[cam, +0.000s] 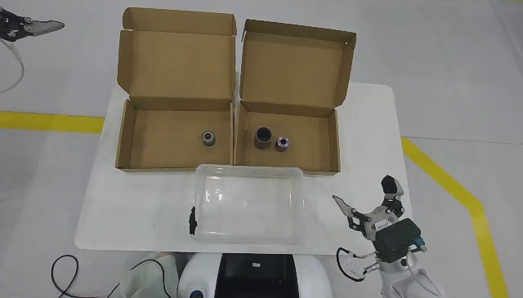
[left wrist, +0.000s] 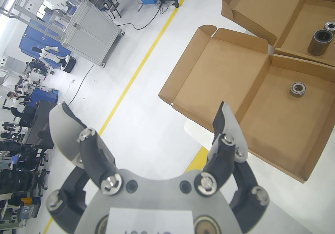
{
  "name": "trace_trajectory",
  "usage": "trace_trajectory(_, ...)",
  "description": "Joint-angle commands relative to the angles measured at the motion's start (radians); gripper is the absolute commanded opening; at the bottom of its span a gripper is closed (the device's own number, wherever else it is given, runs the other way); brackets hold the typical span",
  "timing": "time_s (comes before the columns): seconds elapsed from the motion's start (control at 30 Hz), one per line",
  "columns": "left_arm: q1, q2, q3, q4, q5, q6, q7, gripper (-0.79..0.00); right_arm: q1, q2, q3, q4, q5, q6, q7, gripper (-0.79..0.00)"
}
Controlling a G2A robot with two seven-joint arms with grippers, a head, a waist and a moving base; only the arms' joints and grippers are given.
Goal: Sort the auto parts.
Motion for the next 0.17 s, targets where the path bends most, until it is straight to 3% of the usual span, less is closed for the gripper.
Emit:
trace_trajectory(0.0,0.000,0.000,0.000,0.000,0.000,0.000,0.000,-0.001,0.000,0.000,0.000,0.000,0.000,0.000,0.000,0.000)
trace_trajectory(0.13,0.000,0.000,0.000,0.000,0.000,0.000,0.000,-0.001,0.000,0.000,0.000,0.000,0.000,0.000,0.000,0.000)
